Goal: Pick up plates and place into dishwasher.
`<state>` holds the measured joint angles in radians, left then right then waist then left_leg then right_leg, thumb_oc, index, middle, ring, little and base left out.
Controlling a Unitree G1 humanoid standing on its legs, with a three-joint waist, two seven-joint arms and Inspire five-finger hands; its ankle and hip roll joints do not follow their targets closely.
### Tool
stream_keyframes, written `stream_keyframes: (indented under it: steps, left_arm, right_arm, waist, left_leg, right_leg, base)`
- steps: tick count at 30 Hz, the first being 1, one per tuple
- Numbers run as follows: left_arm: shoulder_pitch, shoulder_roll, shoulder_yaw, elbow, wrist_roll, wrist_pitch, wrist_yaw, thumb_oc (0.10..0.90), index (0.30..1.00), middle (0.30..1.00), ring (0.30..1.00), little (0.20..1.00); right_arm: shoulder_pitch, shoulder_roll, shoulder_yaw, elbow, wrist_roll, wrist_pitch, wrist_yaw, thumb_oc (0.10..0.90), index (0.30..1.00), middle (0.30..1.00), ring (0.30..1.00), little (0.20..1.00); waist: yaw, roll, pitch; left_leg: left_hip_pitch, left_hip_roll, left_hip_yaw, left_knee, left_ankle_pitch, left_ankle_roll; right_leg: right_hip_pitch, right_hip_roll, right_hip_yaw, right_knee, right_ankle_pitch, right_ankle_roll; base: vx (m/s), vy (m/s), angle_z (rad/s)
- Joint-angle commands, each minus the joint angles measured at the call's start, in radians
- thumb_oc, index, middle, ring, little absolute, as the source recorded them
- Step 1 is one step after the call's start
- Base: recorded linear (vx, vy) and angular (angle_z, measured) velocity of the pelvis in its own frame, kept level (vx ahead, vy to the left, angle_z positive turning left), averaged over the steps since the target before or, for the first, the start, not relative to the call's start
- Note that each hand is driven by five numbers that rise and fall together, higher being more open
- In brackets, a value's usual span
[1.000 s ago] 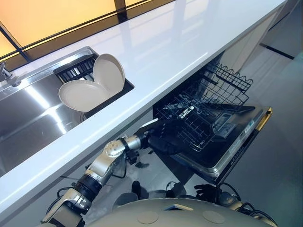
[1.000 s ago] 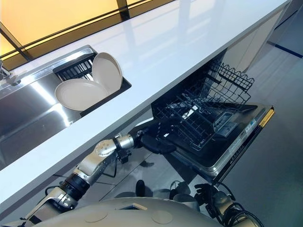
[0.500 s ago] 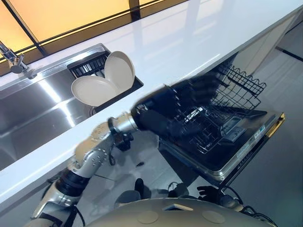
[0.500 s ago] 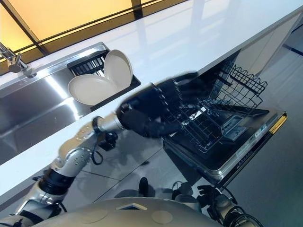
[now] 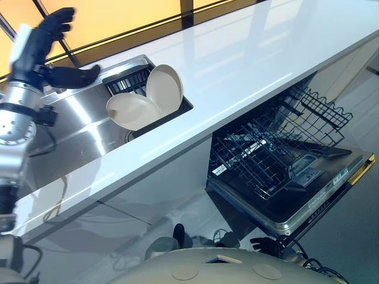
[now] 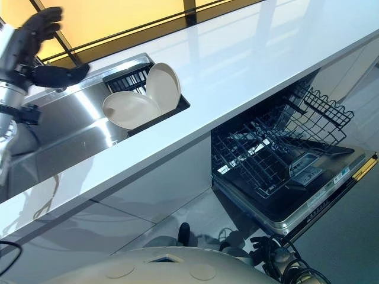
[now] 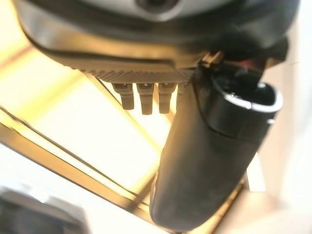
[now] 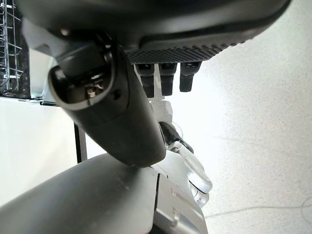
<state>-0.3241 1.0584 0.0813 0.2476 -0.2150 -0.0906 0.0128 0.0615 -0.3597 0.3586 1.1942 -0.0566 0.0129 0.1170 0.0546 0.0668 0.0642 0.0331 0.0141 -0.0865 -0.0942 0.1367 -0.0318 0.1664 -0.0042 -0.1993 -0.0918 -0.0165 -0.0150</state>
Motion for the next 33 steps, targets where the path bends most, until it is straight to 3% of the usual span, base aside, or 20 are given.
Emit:
stream_keyframes:
  steps: [1,7,12,18,22,27,33]
  left_arm:
    - [-0.173,0.092,0.001,0.022,-0.024,-0.029,-0.002,0.8,0.9,0.9,0.9,0.9]
    - [-0.287,0.131,-0.102,0.158,-0.018,0.063,-0.115,0.8,0.9,0.9,0.9,0.9]
    - [-0.399,0.111,-0.193,0.28,-0.084,0.231,-0.251,0.8,0.9,0.9,0.9,0.9]
    - [-0.487,0.099,-0.306,0.49,-0.048,0.286,-0.331,0.8,0.9,0.9,0.9,0.9]
    - [-0.511,0.088,-0.334,0.57,0.005,0.337,-0.314,0.8,0.9,0.9,0.9,0.9]
    - [-0.551,0.099,-0.35,0.674,0.11,0.317,-0.216,0.8,0.9,0.9,0.9,0.9]
    - [-0.554,0.105,-0.349,0.693,0.097,0.374,-0.232,0.8,0.9,0.9,0.9,0.9]
  right_arm:
    - [-0.038,0.052,0.025,-0.019,-0.001,-0.035,0.039,0.8,0.9,0.9,0.9,0.9]
    - [-0.036,0.042,0.028,-0.015,-0.018,-0.039,0.045,0.8,0.9,0.9,0.9,0.9]
    - [-0.043,0.038,0.029,-0.006,-0.029,-0.042,0.053,0.8,0.9,0.9,0.9,0.9]
    - [-0.053,0.038,0.026,0.004,-0.025,-0.034,0.054,0.8,0.9,0.9,0.9,0.9]
    - [-0.055,0.045,0.023,0.017,-0.022,-0.041,0.048,0.8,0.9,0.9,0.9,0.9]
    - [-0.055,0.049,0.027,0.03,-0.017,-0.05,0.041,0.8,0.9,0.9,0.9,0.9]
    - [-0.054,0.046,0.028,0.033,-0.021,-0.052,0.041,0.8,0.9,0.9,0.9,0.9]
  waist:
    - [-0.02,-0.005,-0.045]
    - [-0.043,0.003,-0.046]
    - [-0.058,0.005,-0.047]
    - [-0.073,0.01,-0.044]
    - [-0.08,0.013,-0.042]
    - [-0.089,0.012,-0.044]
    - [-0.09,0.011,-0.042]
  left_leg:
    - [0.07,-0.062,0.078,0.007,-0.115,0.035]
    - [0.084,-0.069,0.096,0.007,-0.127,0.048]
    - [0.093,-0.072,0.114,0.007,-0.134,0.057]
    - [0.097,-0.077,0.134,0.007,-0.139,0.067]
    - [0.099,-0.08,0.141,0.007,-0.142,0.072]
    - [0.101,-0.082,0.147,0.007,-0.146,0.073]
    - [0.102,-0.082,0.149,0.007,-0.147,0.072]
  right_leg:
    - [-0.03,-0.029,0.033,0.051,0.007,0.062]
    - [-0.038,-0.035,0.051,0.063,0.009,0.073]
    - [-0.043,-0.04,0.065,0.072,0.013,0.085]
    - [-0.053,-0.044,0.073,0.079,0.019,0.094]
    - [-0.058,-0.046,0.078,0.083,0.019,0.097]
    - [-0.058,-0.047,0.081,0.082,0.019,0.098]
    - [-0.057,-0.045,0.084,0.081,0.016,0.096]
  base:
    - [0.05,0.074,-0.03]
    - [0.05,0.068,-0.05]
    - [0.05,0.056,-0.13]
    - [0.03,0.035,-0.14]
    - [0.01,0.012,-0.02]
    - [0.0,0.0,0.0]
    - [0.0,0.0,0.0]
